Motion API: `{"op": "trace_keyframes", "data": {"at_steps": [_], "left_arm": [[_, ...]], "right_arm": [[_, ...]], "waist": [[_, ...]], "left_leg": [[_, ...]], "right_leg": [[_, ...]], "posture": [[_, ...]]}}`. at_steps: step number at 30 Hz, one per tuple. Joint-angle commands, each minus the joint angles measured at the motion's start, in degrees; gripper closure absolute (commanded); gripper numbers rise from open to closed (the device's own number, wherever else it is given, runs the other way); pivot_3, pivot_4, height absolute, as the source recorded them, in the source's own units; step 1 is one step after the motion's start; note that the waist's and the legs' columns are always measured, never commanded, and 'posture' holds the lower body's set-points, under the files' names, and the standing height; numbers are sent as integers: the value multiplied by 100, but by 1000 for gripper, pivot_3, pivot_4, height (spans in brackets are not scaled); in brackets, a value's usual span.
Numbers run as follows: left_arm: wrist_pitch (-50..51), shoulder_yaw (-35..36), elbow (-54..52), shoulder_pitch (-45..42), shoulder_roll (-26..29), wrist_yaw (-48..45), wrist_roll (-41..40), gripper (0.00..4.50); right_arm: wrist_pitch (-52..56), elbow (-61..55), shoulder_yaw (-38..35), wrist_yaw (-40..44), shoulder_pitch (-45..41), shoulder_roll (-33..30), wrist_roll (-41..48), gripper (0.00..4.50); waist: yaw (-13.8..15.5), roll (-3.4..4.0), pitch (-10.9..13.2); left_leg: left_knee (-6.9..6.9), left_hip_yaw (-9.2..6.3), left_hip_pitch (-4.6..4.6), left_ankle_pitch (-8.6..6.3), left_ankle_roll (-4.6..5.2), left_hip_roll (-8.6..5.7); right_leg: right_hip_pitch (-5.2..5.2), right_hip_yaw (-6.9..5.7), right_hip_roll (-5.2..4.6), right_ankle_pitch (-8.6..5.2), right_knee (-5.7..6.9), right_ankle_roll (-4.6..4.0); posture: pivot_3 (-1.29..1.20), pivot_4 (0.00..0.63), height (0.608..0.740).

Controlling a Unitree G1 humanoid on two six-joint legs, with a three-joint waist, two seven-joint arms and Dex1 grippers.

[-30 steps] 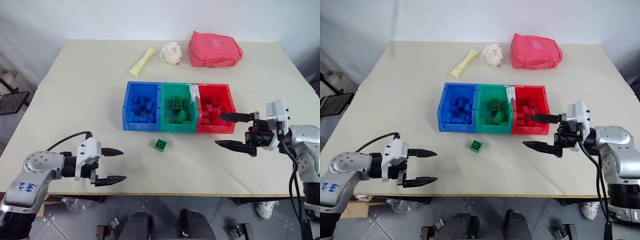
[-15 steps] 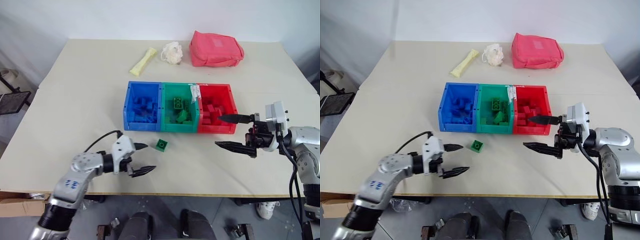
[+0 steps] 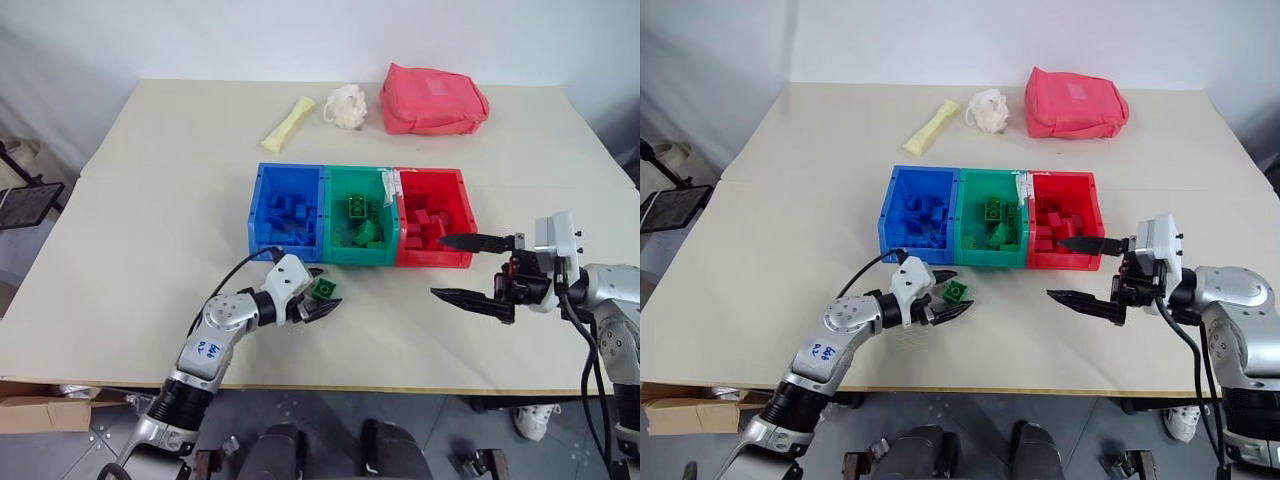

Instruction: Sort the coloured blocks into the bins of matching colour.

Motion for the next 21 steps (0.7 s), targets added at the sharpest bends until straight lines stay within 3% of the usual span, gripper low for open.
{"op": "trace_keyframes", "data": {"at_steps": [1, 6, 11, 20, 21], "left_arm": [[-58, -164, -127, 93, 8, -163, 1, 2435], [22, -100, -404, -40, -97, -272, -213, 2441], [365, 130, -690, -713, -521, -137, -594, 2441], [-876, 331, 2073, -2747, -1148, 260, -163, 2441], [-976, 324, 2305, -2872, -1163, 257, -108, 2091]], "right_arm": [[-17, -275, -252, -70, 90, -115, 150, 0], [-29, -350, -332, -167, 204, -130, 178, 0], [-53, -392, -458, -323, 274, -107, 187, 0], [-91, -441, -505, -651, 235, -1, 200, 0], [-90, -459, -509, -670, 242, -2, 205, 0]], "waist": [[1, 0, 0], [2, 0, 0], [53, -1, 1], [110, -3, 2], [111, -4, 2]], "left_leg": [[0, -1, 0, 0, 0, 0], [0, -2, -1, 0, 0, 0], [5, -5, -8, 0, 0, 0], [0, 9, -5, 3, 5, -4], [0, 12, -7, 4, 6, -4]], "right_leg": [[0, 0, 0, 0, 0, 0], [1, -1, 0, 0, -2, 0], [1, -2, -2, 0, -5, 0], [1, -41, 14, 3, -7, 5], [1, -49, 14, 3, -8, 6]], "posture": [[0, 150, 740], [0, 150, 740], [0, 150, 740], [0, 150, 740], [0, 150, 740]]}}
